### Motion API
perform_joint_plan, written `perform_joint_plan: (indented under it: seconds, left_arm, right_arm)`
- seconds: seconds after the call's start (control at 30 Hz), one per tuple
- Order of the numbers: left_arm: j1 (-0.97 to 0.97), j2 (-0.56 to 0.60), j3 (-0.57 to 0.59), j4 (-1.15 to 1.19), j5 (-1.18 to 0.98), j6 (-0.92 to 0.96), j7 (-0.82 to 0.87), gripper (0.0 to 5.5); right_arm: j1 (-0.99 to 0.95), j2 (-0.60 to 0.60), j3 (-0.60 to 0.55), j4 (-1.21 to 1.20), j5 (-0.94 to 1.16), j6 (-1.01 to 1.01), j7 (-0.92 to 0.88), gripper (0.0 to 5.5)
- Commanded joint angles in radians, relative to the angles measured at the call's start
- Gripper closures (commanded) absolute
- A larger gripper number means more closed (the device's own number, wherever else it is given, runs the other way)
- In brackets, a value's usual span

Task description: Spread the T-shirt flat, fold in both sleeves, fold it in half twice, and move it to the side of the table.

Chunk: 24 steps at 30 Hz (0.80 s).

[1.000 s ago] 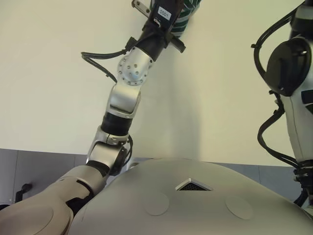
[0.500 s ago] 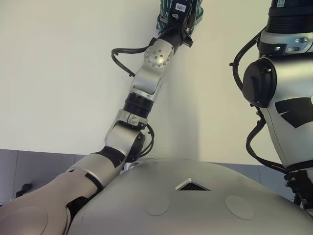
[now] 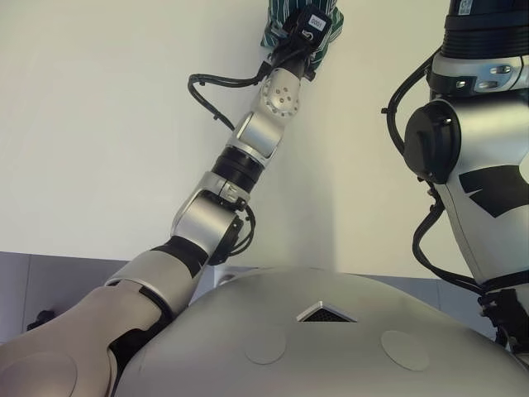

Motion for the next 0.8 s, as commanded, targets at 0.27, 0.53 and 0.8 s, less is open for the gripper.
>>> perform_joint_plan:
  seconds: [0.27, 0.53, 0.8]
  left_arm:
    - [-0.039, -0.142, -0.059, -0.172, -0.07, 0.001, -0.089, 3.84]
    - [-0.109, -0.125, -0.055, -0.068, -0.049, 0.001, -0.025, 3.84]
    - [-0.13, -0.13, -0.038, -0.034, -0.055, -0.036, 0.002, 3.84]
  right_arm:
    - [0.011, 0.014, -0.002, -0.008, -0.003, 0.004, -0.003, 5.5]
    - [0.016, 0.019, -0.006, -0.023, 0.001, 0.01, -0.001, 5.5]
    - [0.018, 0.023, -0.004, -0.028, 0.003, 0.012, 0.003, 5.5]
